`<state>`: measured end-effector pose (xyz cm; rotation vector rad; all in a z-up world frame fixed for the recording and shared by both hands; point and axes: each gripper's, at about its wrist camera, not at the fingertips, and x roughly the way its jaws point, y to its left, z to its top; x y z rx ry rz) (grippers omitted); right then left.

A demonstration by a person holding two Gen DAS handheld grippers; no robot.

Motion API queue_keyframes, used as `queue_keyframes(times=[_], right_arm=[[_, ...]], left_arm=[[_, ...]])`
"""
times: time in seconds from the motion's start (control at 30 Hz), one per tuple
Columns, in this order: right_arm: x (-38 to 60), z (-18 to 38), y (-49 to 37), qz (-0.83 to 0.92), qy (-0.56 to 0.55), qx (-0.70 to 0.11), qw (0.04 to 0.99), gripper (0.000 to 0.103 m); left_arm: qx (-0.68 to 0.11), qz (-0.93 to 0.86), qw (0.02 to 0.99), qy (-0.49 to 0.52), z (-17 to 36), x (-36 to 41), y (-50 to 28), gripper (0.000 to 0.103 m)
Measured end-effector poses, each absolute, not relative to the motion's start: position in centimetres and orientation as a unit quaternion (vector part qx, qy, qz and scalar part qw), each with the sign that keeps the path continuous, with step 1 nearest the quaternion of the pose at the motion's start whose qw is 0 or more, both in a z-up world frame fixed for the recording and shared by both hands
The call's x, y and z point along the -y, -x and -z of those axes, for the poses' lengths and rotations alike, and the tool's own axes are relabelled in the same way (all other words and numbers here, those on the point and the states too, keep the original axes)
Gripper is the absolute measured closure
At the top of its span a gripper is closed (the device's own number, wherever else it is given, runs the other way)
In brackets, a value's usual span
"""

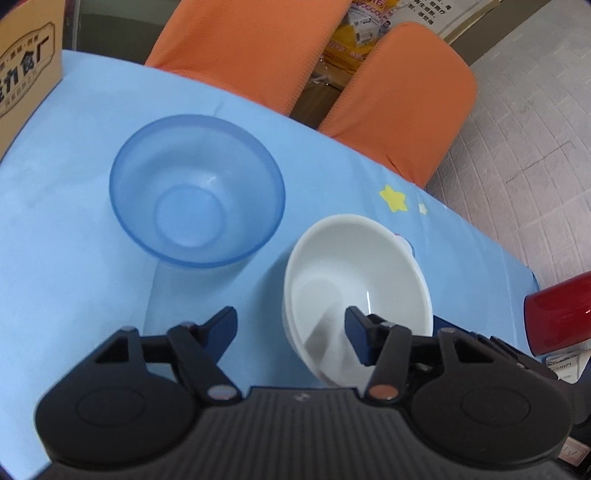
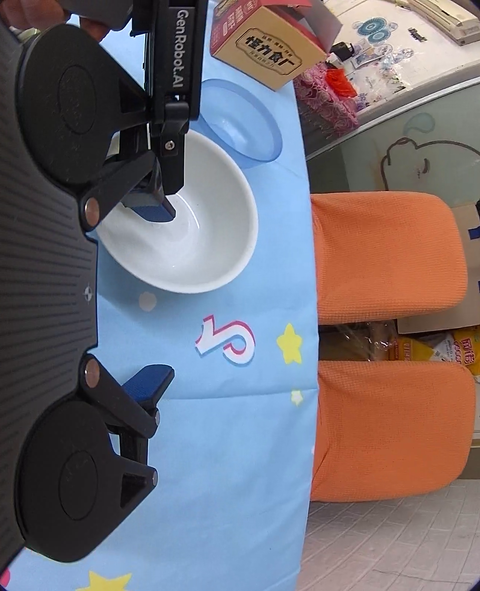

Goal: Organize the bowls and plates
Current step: 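Move both grippers to the white ceramic bowl and close on its rim, then carry the white bowl over the steel bowl and lower it inside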

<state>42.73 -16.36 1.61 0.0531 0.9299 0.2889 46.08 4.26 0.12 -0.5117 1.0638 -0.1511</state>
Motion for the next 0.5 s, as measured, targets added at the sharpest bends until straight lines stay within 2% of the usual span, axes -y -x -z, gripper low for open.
queue_keyframes(times=[0.03, 0.1, 0.13, 0.17, 0.2, 0.23, 0.3, 0.5], right_arm=[[16.1, -1.4, -42.8, -0.139, -0.022, -0.452, 0.881, 0.000], [15.8, -1.2, -42.8, -0.147, -0.023, -0.455, 0.878, 0.000], [15.7, -1.2, -42.6, -0.153, -0.020, -0.454, 0.878, 0.027], [15.5, -1.3, -42.6, -0.162, -0.020, -0.453, 0.876, 0.047], [15.4, -1.3, -42.5, -0.173, -0.024, -0.454, 0.874, 0.059], [15.3, -1.4, -42.3, -0.179, -0.025, -0.453, 0.873, 0.064], [14.8, -2.1, -41.5, -0.187, -0.008, -0.440, 0.878, 0.068], [15.1, -3.8, -40.5, -0.186, 0.008, -0.422, 0.887, 0.067]], left_arm=[[-0.499, 0.069, 0.831, 0.235, -0.2, -4.2, -46.0, 0.055], [-0.498, 0.077, 0.831, 0.235, -0.1, -4.2, -45.9, 0.068], [-0.500, 0.081, 0.830, 0.232, -0.1, -4.1, -45.8, 0.082], [-0.501, 0.083, 0.832, 0.225, -0.1, -4.1, -45.7, 0.089], [-0.502, 0.091, 0.831, 0.222, -0.2, -3.8, -45.7, 0.092], [-0.502, 0.090, 0.833, 0.216, -0.2, -3.7, -45.5, 0.093], [-0.497, 0.093, 0.837, 0.208, -0.6, -3.6, -45.0, 0.093], [-0.484, 0.109, 0.845, 0.200, -2.9, -3.4, -42.8, 0.093]])
